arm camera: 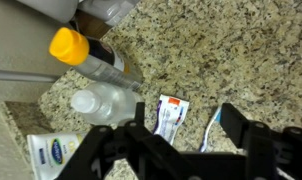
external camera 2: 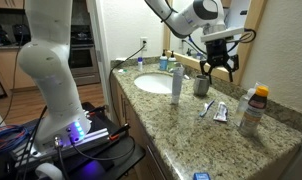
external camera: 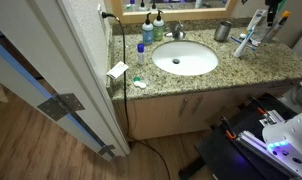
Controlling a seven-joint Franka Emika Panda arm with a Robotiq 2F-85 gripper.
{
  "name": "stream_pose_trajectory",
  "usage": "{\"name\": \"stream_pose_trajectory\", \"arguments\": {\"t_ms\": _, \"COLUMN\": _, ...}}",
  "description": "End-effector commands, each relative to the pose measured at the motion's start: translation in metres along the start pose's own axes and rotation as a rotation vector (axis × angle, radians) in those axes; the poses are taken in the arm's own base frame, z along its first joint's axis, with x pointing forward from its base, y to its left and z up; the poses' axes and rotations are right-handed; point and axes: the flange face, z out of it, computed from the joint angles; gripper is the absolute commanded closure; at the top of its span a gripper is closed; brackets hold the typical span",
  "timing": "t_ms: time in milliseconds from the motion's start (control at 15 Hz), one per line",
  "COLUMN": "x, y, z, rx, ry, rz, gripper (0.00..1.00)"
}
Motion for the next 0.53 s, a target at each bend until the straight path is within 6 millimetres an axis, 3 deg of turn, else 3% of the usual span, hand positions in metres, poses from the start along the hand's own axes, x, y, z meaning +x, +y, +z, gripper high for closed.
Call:
{"name": "stream_pose_trajectory", "arguments": {"t_ms": 0, "x": -0.041, "y": -0.02, "z": -0.068, "rx": -0.079, "ry": 0.127, "rz": -0.021, "gripper": 0.0}}
{"name": "stream_pose_trajectory", "arguments": {"t_ms": 67, "x": -0.049, "y": -0.021, "z": -0.086, "rx": -0.081, "ry": 0.168, "rz": 0.003, "gripper": 0.0}}
{"name": "stream_pose_trajectory", "arguments": {"t_ms": 133, "x": -0.032, "y": -0.004, "z": -0.064, "rx": -0.063, "ry": 0.094, "rz": 0.011, "gripper": 0.03}}
{"name": "stream_pose_trajectory", "arguments": {"t_ms": 267, "x": -0.048, "y": -0.011, "z": -0.093, "rx": -0.083, "ry": 0.142, "rz": 0.024, "gripper": 0.0}}
{"name": "stream_pose_trajectory", "arguments": {"t_ms": 467, "x": -0.051, "y": -0.017, "z": -0.094, "rx": -0.08, "ry": 0.149, "rz": 0.021, "gripper": 0.0}}
